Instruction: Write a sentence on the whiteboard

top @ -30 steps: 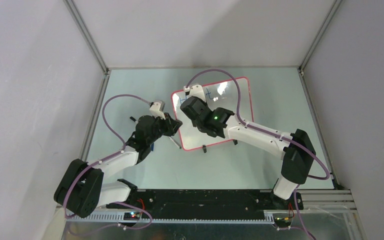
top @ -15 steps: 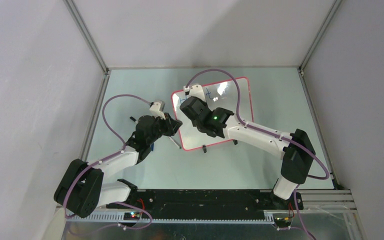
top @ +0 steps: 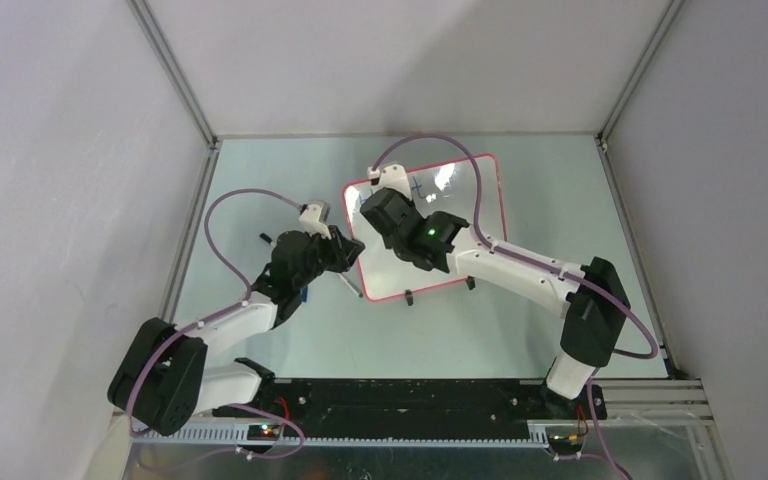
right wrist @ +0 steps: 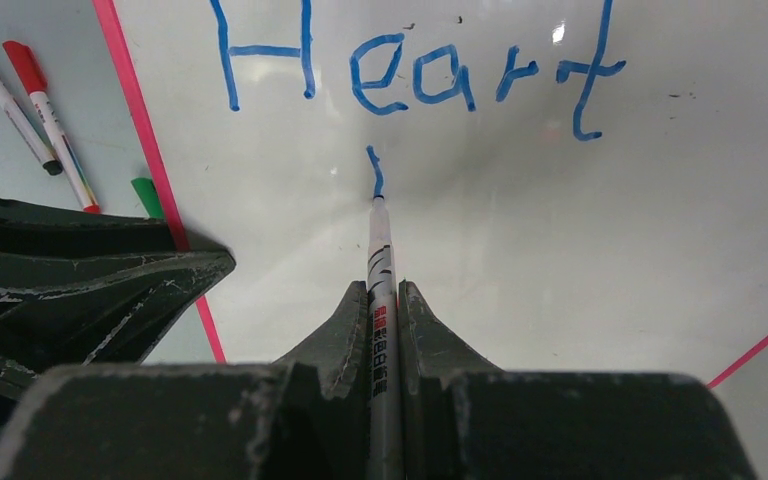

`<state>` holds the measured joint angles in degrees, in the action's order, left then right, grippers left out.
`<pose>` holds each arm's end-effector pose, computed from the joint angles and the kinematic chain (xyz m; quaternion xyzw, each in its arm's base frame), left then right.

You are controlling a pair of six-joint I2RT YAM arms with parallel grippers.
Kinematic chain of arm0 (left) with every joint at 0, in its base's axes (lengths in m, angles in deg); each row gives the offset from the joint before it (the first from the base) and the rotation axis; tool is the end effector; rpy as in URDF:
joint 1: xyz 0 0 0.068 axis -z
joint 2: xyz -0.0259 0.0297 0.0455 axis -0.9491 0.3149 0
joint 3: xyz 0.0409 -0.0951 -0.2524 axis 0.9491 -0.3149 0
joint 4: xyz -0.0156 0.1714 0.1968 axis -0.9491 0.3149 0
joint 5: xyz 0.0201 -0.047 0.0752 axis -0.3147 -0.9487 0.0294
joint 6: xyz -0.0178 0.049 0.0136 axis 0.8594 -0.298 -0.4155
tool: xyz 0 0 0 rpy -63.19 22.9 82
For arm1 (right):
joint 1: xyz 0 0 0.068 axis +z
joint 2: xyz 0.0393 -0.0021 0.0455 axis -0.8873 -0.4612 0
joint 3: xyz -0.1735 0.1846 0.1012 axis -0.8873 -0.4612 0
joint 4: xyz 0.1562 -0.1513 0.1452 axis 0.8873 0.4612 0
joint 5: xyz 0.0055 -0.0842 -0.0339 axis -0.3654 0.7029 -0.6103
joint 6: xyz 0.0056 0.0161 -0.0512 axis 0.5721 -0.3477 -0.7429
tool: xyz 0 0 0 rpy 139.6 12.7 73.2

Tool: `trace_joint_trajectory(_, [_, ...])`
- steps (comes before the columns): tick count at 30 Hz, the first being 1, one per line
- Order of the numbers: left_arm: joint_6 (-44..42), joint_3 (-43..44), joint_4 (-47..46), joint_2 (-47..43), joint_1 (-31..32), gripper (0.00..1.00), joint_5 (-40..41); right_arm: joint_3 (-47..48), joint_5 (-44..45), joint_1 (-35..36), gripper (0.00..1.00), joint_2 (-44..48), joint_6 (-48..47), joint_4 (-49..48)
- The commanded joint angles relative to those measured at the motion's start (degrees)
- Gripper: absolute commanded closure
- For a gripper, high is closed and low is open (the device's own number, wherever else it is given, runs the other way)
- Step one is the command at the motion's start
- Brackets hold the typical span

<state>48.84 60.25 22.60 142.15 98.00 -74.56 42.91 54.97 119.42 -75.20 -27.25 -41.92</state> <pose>0.2199 -0.1152 0.2014 0.0547 0.7967 -0.3183 0.5109 0.2264 0.3100 0.3175 -0.1687 0.8665 0.0213 0.4694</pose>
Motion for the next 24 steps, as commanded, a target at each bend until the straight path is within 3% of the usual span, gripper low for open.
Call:
trace_joint_trajectory(1, [-3.0, 1.7, 0.4, -0.6, 0.8, 0.76, 1.6, 3.1, 0.8, -0.7, 1.0, -0.4, -0.7, -1.1])
trace_joint_trajectory(24, [-3.2, 1.8, 0.8, -0.8, 0.9, 0.76, 1.7, 1.8, 0.9, -2.2, 1.0, 1.0, -0.1, -0.4])
